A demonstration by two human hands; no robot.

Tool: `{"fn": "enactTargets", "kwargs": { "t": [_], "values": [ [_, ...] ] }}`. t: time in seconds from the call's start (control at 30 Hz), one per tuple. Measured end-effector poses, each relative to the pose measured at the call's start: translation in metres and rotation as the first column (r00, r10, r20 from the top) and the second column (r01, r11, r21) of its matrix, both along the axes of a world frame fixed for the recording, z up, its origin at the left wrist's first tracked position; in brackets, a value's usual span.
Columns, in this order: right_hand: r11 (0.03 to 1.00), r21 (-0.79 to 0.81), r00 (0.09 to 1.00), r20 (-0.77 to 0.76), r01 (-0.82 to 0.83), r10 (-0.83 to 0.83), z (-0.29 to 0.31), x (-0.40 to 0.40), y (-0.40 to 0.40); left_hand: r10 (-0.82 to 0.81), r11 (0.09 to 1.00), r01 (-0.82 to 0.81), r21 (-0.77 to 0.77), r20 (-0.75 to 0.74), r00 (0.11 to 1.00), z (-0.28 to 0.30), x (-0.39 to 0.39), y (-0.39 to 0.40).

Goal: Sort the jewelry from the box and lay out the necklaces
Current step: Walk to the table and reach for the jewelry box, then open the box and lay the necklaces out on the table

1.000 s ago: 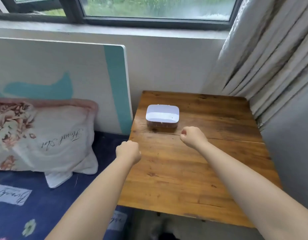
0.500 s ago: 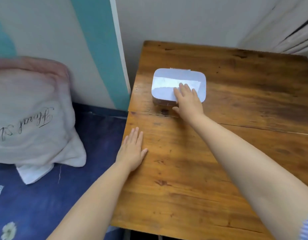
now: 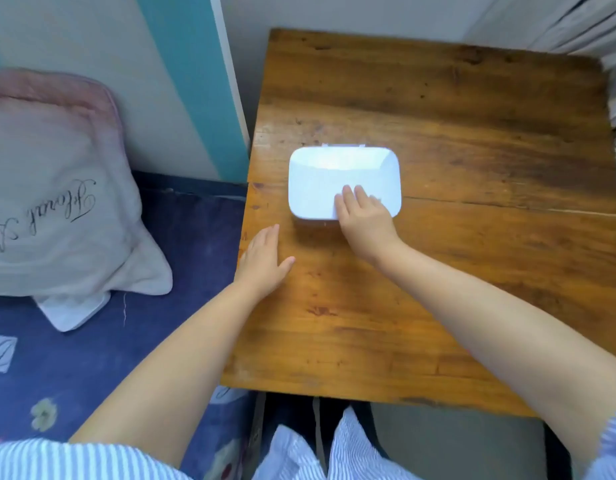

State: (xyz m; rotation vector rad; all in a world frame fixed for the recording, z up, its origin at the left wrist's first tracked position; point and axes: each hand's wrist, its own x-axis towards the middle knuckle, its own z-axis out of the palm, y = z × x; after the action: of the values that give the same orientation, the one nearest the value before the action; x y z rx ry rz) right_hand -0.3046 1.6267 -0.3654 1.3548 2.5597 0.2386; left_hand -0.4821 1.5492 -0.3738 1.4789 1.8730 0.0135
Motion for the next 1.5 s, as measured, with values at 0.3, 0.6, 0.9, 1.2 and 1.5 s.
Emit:
{"fn": "enactTargets", "kwargs": {
  "t": [0.3, 0.6, 0.9, 1.2, 1.5],
  "values": [
    [0.949, -0.281, 0.986, -0.128, -0.142, 0.109, 0.006, 0.03, -0.154, -0.087, 0.996, 0.089, -0.031, 0.046, 0.995, 0.034, 0.023, -0.102],
    [0.667, -0.577, 0.664, -0.267, 0.471, -0.699, 0.03, 0.059, -0.167, 0.198, 0.969, -0.157, -0.19, 0.22, 0.955, 0.051, 0.028, -0.123],
    [0.273, -0.842, 0.058, -0.279, 0.465, -0.959, 0.054, 0.017, -0.218, 0.347, 0.92, -0.286, -0.268, 0.216, 0.913, 0.063, 0.004, -0.118],
    [0.455, -0.752, -0.171, -0.587, 0.478, -0.791, 0.072, 0.025, -0.151, 0.338, 0.923, -0.382, -0.041, 0.557, 0.758, 0.097, -0.012, -0.07],
    [0.604, -0.631, 0.452, -0.409, 0.487, -0.792, 0.051, 0.017, -0.147, -0.398, 0.917, 0.395, -0.052, -0.183, 0.899, 0.052, -0.002, -0.095]
  ]
}}
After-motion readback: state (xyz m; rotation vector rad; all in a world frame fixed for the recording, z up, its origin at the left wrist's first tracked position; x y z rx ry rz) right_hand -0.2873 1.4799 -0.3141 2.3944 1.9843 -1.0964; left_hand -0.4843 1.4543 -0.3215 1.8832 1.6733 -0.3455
